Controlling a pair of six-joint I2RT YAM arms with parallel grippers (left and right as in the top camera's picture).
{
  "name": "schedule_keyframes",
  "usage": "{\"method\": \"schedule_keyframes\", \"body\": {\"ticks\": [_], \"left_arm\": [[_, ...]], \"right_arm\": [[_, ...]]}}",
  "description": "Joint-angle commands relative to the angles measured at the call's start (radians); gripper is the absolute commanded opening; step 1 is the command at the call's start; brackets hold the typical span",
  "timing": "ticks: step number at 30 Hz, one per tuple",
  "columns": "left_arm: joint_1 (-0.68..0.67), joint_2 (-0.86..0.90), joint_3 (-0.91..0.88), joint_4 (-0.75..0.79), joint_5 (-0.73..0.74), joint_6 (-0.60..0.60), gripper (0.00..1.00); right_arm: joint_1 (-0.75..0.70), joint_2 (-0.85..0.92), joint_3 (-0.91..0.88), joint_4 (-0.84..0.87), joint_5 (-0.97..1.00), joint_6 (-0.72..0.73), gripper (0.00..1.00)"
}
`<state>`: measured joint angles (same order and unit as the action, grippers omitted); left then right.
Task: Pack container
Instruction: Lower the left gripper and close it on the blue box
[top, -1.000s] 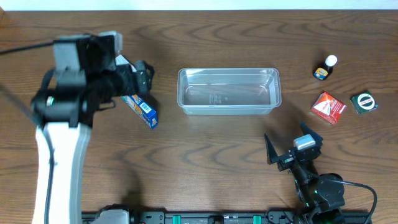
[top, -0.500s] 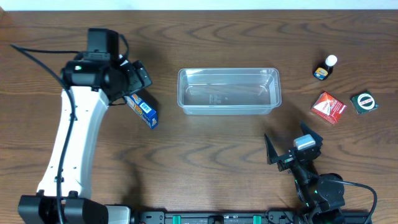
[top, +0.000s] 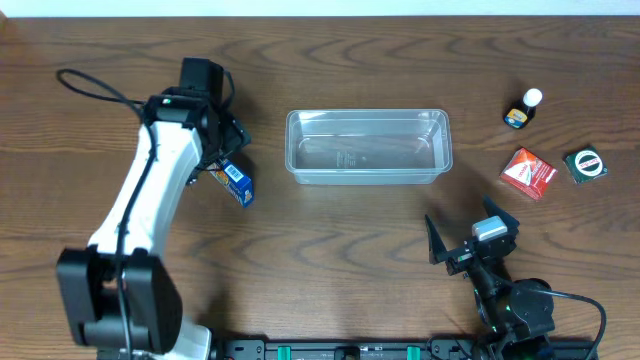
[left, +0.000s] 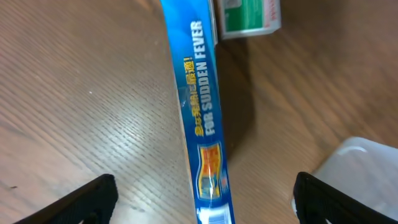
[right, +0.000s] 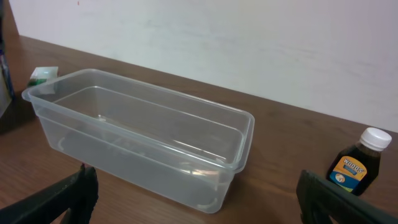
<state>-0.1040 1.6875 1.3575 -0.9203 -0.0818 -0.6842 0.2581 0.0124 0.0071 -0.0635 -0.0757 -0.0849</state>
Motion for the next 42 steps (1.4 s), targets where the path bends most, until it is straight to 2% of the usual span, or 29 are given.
{"method": "schedule_keyframes", "body": {"ticks": [1,4,8,10,14,17,21,34,42], "left_arm": [[0.003,0.050,-0.006,-0.004,-0.005,-0.029,0.86],[0.003,0.085,-0.006,-0.005,-0.004,-0.029,0.76],[0.003,0.099,-0.006,-0.005,0.015,-0.029,0.55],[0.003,0.099,-0.006,-0.004,0.014,-0.028,0.47],[0.003,0.099,-0.006,-0.005,0.014,-0.027,0.44],[0.004,0.099,-0.006,-0.005,0.014,-0.011,0.35],[0.003,0.099,-0.006,-0.005,0.014,0.003,0.31],[0.003,0.032,-0.005,-0.005,0.014,0.090,0.31],[0.003,-0.004,-0.006,-0.002,0.014,0.093,0.32]], "right_arm": [[-0.011,-0.005,-0.002,-0.003,-0.007,-0.010,0.99],[-0.011,-0.005,-0.002,-0.004,-0.007,-0.009,0.99],[-0.011,-0.005,-0.002,-0.004,-0.006,-0.010,0.99],[-0.011,-0.005,-0.002,-0.004,-0.007,-0.009,0.99],[-0.011,-0.005,-0.002,-0.004,-0.006,-0.009,0.99],[-0.011,-0.005,-0.002,-0.004,-0.006,-0.009,0.99],[-0.011,-0.005,-0.002,-0.004,-0.007,-0.009,0.99],[-0.011,-0.005,-0.002,-0.004,-0.006,-0.010,0.99],[-0.011,-0.005,-0.002,-0.004,-0.007,-0.009,0.99]]}}
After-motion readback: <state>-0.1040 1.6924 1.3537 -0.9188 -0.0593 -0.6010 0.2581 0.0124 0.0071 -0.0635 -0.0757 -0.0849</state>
